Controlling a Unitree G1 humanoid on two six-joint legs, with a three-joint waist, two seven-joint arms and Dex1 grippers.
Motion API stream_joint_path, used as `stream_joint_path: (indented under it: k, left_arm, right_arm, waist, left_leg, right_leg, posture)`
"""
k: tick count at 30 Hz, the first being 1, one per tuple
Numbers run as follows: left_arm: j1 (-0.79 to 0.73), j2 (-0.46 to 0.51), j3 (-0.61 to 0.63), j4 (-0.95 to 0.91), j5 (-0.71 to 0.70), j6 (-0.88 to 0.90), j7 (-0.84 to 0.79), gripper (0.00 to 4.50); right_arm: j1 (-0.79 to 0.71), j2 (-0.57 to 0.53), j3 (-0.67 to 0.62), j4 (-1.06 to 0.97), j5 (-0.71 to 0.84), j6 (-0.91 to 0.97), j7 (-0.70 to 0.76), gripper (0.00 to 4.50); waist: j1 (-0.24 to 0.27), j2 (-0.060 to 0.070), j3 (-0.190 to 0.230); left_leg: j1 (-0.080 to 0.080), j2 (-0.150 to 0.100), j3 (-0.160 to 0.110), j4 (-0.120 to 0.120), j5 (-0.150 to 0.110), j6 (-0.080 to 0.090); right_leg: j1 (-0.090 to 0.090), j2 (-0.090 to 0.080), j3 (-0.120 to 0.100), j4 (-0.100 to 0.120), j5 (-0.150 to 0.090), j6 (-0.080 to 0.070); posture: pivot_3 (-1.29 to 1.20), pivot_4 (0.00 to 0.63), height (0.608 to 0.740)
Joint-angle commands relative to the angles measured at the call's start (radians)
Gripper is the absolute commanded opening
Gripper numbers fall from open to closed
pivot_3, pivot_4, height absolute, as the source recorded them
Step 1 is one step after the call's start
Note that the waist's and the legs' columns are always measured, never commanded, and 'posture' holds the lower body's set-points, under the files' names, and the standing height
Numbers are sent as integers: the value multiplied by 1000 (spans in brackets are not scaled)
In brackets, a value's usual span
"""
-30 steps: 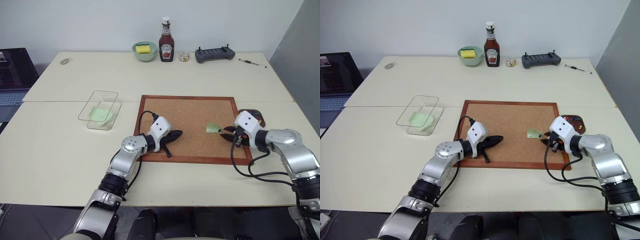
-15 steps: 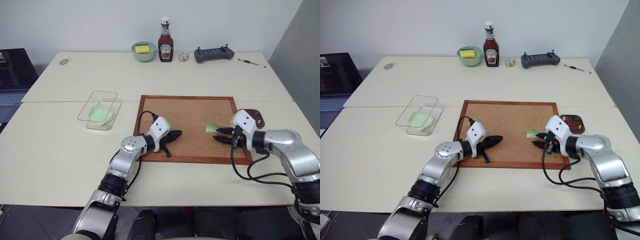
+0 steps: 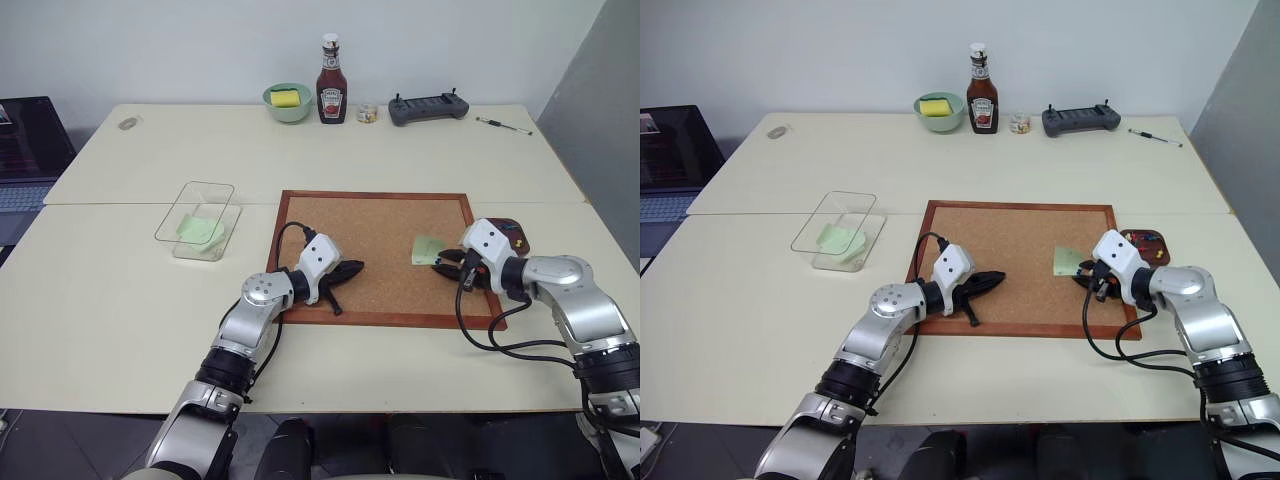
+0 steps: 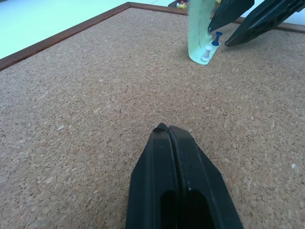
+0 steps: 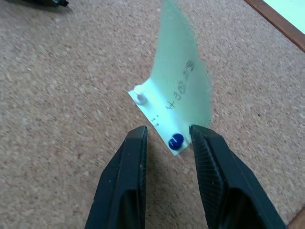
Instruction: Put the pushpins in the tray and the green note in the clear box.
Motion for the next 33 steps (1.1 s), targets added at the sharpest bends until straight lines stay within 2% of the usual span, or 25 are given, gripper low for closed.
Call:
stream_joint_path:
  k: [1,11,12,13,18,19,33]
  left_arm:
    - [26,7,-15,7,14,11,4,0]
    - [27,7,-15,5,13,11,7,0]
    - [27,7,-15,5,13,12,8,0]
    - [27,6,-15,5,13,12,8,0]
    - [27,7,-17,4,13,13,8,0]
    - [27,7,-17,4,13,13,8,0]
    - [29,10,-16,3,12,15,7,0]
  right_arm:
    - [-24,-1,-10,-1,-6,-30,5,1486]
    - [-36,7,-14,20,-11,-33,8,1486]
    - [-37,8,-15,22,-11,-33,8,1119]
    - [-38,8,-15,23,-11,-33,8,1072]
    - [-41,10,-15,24,-11,-32,8,97]
    - [-41,11,-15,24,-11,-32,8,30]
    - [-49,-5,-58,-29,34,-1,35,30]
  waist:
    - [0,0,0]
    - [-1,0,0]
    - [-1,0,0]
    - [-1,0,0]
    - [-1,0,0]
    - [-1,0,0]
    - [-1,0,0]
  left_leg:
    - [0,0,0,0,0,0]
    - [0,0,0,0,0,0]
    - [0,0,0,0,0,0]
    - [0,0,0,0,0,0]
    - [0,0,0,0,0,0]
    - [0,0,0,0,0,0]
    - [0,0,0,0,0,0]
  right_leg:
    - [0,0,0,0,0,0]
    - [0,0,0,0,0,0]
    - [0,0,0,0,0,0]
    - [0,0,0,0,0,0]
    - [0,0,0,0,0,0]
    - [0,0,0,0,0,0]
    - [0,0,0,0,0,0]
  posture:
    - [0,150,740]
    - [0,150,740]
    - [0,150,740]
    - [0,150,740]
    - [0,150,740]
    - [0,150,740]
    - [0,150,740]
